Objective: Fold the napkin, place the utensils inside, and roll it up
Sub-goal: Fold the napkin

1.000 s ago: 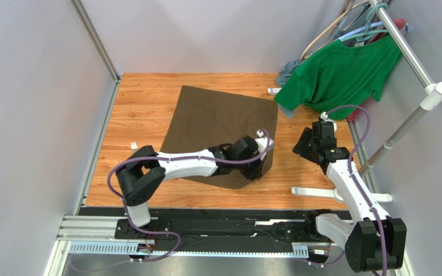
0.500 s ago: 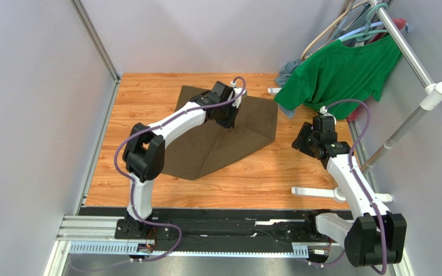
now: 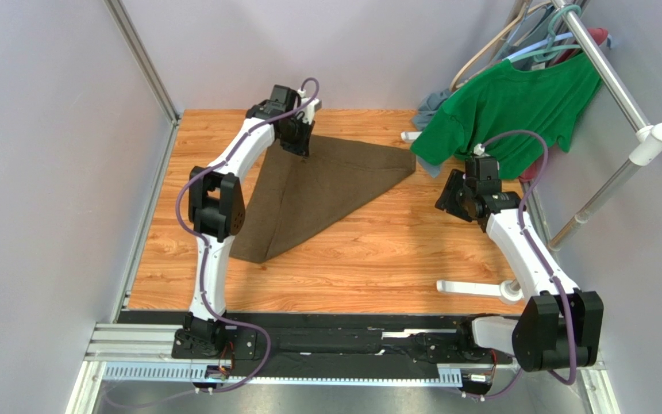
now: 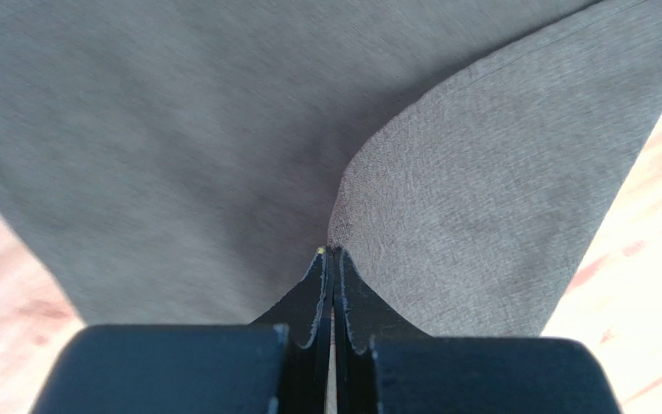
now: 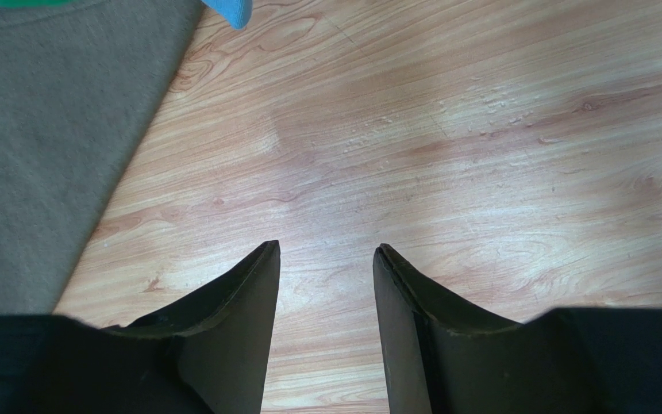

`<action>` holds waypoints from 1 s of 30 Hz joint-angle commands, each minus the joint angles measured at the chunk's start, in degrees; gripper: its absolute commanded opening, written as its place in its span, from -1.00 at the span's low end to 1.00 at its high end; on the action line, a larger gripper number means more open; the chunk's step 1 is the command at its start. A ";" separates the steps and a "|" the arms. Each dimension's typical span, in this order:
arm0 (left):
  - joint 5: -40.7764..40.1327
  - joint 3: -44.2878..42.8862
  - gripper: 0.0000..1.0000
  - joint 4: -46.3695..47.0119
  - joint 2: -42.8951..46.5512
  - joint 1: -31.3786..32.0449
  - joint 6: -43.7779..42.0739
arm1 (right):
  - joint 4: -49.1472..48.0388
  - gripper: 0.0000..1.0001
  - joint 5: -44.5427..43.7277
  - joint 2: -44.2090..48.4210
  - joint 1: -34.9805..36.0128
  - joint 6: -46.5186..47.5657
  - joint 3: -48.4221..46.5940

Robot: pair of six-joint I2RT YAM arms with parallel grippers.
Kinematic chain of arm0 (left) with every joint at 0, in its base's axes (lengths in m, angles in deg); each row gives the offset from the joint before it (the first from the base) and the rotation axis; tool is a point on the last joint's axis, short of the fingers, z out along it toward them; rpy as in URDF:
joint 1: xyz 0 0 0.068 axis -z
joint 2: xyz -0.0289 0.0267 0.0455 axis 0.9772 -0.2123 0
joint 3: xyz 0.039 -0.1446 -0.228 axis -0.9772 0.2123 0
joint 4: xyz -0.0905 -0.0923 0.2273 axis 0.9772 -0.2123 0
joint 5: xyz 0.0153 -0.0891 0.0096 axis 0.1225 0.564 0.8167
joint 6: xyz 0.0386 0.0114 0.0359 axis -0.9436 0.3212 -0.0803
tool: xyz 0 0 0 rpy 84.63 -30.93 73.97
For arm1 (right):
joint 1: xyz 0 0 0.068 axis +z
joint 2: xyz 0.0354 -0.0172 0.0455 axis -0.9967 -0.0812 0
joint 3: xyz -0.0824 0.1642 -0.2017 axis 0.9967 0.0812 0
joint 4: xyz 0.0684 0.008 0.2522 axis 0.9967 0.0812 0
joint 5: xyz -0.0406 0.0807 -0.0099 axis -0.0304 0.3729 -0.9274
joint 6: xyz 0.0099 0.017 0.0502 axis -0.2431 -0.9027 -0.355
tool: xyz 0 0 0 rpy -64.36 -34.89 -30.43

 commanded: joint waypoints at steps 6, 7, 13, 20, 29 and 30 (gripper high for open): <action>5.15 -15.13 -1.00 -5.20 -8.92 -4.81 -5.15 | -0.88 -0.05 0.92 -4.10 -0.16 0.58 -3.77; 5.24 -15.22 -1.00 -4.67 -8.92 -5.25 -5.15 | -1.06 -0.05 0.92 -4.18 -0.16 0.49 -3.68; 3.84 -15.22 -1.00 -0.10 -8.92 -7.01 -6.46 | -1.41 -0.06 1.01 -5.85 -0.16 0.05 -3.68; 1.46 -15.40 -1.00 4.64 -9.10 -7.89 -7.34 | -1.58 -0.06 0.92 -7.26 -0.07 -0.65 -4.12; 0.76 -16.98 -1.00 9.74 -11.29 -8.76 -8.31 | -1.32 -0.07 0.40 -8.67 -0.07 -0.74 -4.56; 0.76 -16.98 -1.00 10.18 -11.29 -8.85 -8.40 | -1.23 -0.07 0.40 -8.67 -0.16 -0.74 -4.56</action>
